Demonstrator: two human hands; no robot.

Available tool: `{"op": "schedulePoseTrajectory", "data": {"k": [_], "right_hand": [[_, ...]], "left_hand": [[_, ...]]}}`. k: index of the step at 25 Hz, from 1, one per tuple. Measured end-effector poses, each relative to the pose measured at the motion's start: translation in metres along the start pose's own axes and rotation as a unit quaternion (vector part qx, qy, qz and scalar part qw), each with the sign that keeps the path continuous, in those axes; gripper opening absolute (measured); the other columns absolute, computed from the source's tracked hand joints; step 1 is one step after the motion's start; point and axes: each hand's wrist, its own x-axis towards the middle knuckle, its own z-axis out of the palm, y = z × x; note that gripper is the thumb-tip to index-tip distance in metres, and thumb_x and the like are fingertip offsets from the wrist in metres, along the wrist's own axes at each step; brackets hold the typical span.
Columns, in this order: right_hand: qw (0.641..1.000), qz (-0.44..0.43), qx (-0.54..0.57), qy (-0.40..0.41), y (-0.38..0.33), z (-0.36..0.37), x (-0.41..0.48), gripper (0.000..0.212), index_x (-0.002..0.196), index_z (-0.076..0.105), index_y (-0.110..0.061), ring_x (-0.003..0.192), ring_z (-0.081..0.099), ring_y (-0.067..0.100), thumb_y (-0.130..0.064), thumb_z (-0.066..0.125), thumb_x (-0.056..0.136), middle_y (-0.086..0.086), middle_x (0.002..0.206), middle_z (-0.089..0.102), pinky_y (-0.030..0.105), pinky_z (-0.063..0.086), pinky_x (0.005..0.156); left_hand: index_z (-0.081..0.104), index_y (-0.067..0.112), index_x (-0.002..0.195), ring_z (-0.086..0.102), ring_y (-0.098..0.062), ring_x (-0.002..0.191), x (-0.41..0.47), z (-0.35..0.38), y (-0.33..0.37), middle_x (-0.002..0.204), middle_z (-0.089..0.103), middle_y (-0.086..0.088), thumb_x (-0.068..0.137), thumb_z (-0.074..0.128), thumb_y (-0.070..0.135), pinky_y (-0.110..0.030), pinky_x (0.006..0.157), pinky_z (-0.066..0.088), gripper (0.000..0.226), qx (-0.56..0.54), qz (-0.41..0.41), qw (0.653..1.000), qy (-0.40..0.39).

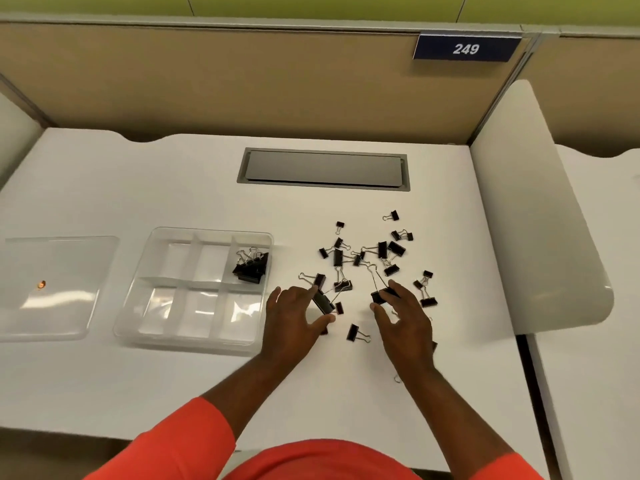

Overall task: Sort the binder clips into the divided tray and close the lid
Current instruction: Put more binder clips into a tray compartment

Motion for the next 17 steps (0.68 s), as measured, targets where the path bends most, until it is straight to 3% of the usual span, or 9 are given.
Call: {"op": "schedulePoseTrajectory", "data": {"k": [2,4,7,10,14,17], "right_hand": [[1.000,-0.005,0.011,-0.013,-0.014,0.016,-0.008,0.025,0.114,0.073,-0.023,0.125,0.051,-0.006,-0.021,0.076,0.089,-0.016,0.137,0.057,0.026,0.054,0.092],[1.000,-0.006,0.002,-0.024,-0.031,0.037,-0.016,0.026,0.115,0.072,-0.023,0.127,0.052,0.000,-0.021,0.076,0.089,-0.018,0.137,0.056,0.025,0.053,0.095],[1.000,-0.009,-0.009,-0.021,-0.054,0.068,-0.029,0.028,0.116,0.072,-0.024,0.126,0.054,0.001,-0.021,0.076,0.088,-0.015,0.138,0.058,0.035,0.055,0.095],[0.999,-0.033,-0.005,-0.014,-0.081,0.098,-0.042,0.028,0.113,0.073,-0.022,0.124,0.057,0.006,-0.017,0.078,0.086,-0.013,0.137,0.059,0.019,0.054,0.086],[0.999,-0.042,-0.018,-0.005,-0.101,0.128,-0.054,0.027,0.109,0.072,-0.027,0.122,0.058,0.003,-0.017,0.079,0.085,-0.015,0.136,0.059,0.026,0.059,0.068],[0.998,-0.031,-0.048,0.009,-0.112,0.147,-0.057,0.025,0.109,0.072,-0.028,0.123,0.058,0.006,-0.020,0.078,0.086,-0.014,0.137,0.059,0.020,0.055,0.071]], "left_hand": [[0.064,0.022,0.122,0.058,-0.016,0.109,-0.006,-0.012,-0.014,0.111,0.066,0.005,0.072,0.078,0.056,-0.047,0.109,0.035,0.062,0.005,-0.007,1.000,0.002],[0.064,0.022,0.122,0.056,-0.015,0.111,-0.012,-0.025,-0.032,0.112,0.066,0.005,0.072,0.080,0.054,-0.048,0.108,0.035,0.062,0.003,-0.005,1.000,0.008],[0.065,0.021,0.121,0.056,-0.013,0.110,-0.012,-0.049,-0.062,0.111,0.066,0.005,0.070,0.081,0.053,-0.048,0.107,0.037,0.063,0.003,0.005,0.999,0.034],[0.066,0.020,0.120,0.056,-0.014,0.108,0.000,-0.075,-0.101,0.112,0.067,0.005,0.070,0.082,0.052,-0.047,0.106,0.037,0.062,0.000,-0.010,0.998,0.064],[0.066,0.020,0.121,0.059,-0.018,0.105,0.024,-0.095,-0.146,0.111,0.066,0.003,0.074,0.077,0.056,-0.048,0.105,0.038,0.060,0.006,-0.043,0.997,0.061],[0.065,0.021,0.123,0.058,-0.019,0.108,0.045,-0.098,-0.164,0.112,0.066,0.003,0.074,0.075,0.059,-0.047,0.110,0.033,0.063,-0.004,-0.049,0.998,0.043]]}}
